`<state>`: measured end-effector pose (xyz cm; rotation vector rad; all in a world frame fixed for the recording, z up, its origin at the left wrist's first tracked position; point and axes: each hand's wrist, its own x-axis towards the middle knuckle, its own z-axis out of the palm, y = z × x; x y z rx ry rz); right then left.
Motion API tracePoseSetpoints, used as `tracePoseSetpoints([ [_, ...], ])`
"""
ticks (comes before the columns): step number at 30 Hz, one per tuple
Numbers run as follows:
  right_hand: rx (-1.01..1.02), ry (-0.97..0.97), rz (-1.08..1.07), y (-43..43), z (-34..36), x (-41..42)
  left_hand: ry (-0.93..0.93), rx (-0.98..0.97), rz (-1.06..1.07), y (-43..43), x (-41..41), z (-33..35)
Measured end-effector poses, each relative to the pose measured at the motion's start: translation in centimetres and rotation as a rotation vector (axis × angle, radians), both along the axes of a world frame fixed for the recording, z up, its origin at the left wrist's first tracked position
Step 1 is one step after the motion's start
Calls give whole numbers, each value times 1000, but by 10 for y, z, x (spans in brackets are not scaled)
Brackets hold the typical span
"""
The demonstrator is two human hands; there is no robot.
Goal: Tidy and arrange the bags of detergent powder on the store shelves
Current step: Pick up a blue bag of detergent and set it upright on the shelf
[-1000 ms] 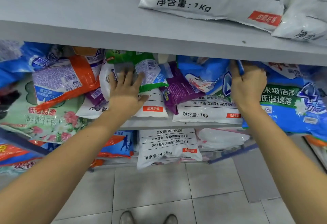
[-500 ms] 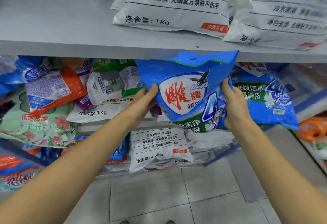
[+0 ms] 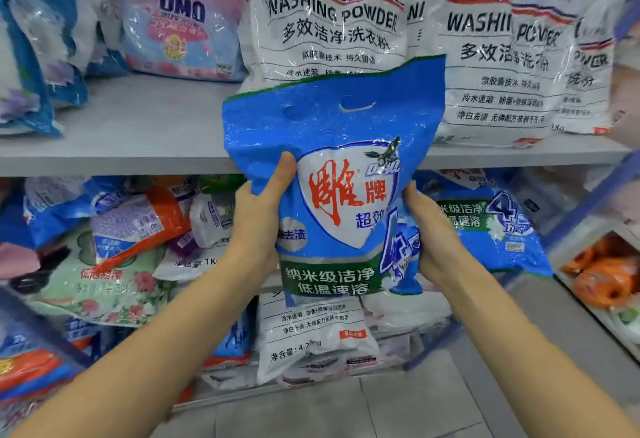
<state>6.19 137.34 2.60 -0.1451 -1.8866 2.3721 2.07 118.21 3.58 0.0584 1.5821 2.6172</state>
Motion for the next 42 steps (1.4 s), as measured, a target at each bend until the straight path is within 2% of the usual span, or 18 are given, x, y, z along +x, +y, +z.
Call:
tracePoseSetpoints([
  [5, 53, 233, 189, -15, 42, -7, 50, 26, 52, -26, -3, 40],
  [9, 170, 363, 65, -36, 79, -30, 178, -21, 87, -43, -6, 81],
  [15, 134, 488, -75, -76, 140, -65, 375, -136, 223, -79, -27, 135],
  [20, 264, 572, -148, -106, 174, -98, 393, -213, 250, -111, -64, 165],
  [26, 285, 555, -185, -123, 167, -130, 394, -291, 295, -128, -97, 153],
  [31, 315, 503, -101, -120, 163, -144, 530, -368, 380, -142, -114, 138],
  [36, 340, 555, -132, -126, 183, -150, 669, -438, 505, -145, -117, 156],
  [42, 467, 468, -170, -127, 164, -163, 567, -401, 509, -145, -122, 153],
])
